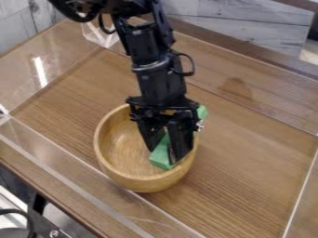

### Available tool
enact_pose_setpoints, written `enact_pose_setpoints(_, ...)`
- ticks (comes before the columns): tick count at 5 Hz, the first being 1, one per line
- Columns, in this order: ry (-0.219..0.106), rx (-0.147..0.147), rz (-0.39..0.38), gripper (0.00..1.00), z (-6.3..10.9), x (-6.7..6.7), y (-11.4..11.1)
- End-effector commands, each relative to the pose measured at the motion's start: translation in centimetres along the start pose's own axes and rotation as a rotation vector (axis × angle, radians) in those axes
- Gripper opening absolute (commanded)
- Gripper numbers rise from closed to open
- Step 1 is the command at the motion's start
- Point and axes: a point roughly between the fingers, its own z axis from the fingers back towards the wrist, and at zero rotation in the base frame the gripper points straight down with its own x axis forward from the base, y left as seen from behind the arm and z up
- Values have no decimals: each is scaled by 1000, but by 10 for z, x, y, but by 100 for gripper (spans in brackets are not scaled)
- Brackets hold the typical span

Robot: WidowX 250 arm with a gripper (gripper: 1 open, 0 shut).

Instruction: Put the green block in the brown bowl

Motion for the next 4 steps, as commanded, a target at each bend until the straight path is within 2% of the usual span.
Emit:
enact_pose_setpoints(1, -50, 3, -8, 0, 12, 12, 0)
enact_pose_setpoints(4, -47, -8, -8, 0, 12, 13, 0)
